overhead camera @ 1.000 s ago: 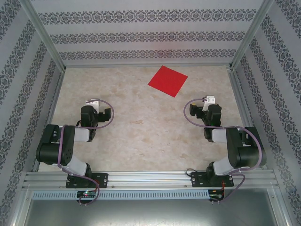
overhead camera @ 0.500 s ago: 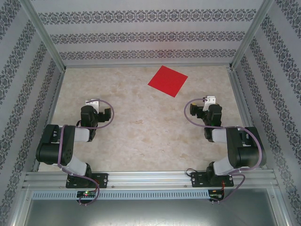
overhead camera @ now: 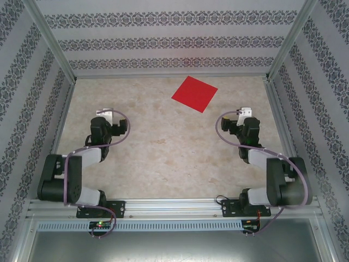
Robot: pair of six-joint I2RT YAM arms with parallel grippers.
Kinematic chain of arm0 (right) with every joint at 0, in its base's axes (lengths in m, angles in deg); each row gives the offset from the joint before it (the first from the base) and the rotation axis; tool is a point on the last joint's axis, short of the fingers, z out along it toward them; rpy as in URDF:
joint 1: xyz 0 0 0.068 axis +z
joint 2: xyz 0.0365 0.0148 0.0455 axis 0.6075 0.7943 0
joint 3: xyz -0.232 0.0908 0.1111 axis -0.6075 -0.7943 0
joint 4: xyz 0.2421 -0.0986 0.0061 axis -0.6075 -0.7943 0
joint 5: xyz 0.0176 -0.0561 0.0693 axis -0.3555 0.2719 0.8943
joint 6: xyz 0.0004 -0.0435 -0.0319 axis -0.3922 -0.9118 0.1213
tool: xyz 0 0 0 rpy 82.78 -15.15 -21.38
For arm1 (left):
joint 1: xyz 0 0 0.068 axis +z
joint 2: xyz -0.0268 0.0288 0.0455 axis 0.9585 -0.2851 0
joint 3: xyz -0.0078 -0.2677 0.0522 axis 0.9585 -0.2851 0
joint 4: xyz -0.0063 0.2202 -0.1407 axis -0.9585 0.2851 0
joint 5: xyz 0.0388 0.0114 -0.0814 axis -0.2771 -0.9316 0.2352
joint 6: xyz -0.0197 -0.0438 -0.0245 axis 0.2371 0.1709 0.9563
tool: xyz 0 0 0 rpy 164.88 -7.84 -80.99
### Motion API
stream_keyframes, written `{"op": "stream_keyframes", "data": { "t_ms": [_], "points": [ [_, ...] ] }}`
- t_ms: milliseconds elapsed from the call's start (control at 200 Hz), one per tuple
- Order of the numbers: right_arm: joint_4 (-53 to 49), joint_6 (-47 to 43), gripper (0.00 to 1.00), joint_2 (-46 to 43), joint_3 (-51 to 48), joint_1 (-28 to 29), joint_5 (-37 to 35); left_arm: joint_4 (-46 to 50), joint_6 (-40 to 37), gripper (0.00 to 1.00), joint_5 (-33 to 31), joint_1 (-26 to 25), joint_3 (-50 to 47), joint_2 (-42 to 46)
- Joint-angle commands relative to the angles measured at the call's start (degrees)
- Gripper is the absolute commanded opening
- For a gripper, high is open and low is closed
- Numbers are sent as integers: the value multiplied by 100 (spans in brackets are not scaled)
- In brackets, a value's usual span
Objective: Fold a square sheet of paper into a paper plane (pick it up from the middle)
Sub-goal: Move the square sheet of paper to the center of the table.
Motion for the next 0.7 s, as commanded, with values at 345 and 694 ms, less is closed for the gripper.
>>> {"op": "stream_keyframes", "data": {
  "t_ms": [345,694],
  "points": [
    [-2757,1450,98,270,2348,1666,226,2384,2599,100,2062,-363,1463,299],
    [-4265,2295,98,2279,4683,2346,-710,2552,3188,100,2956,-1002,2061,-426]
  ]
}}
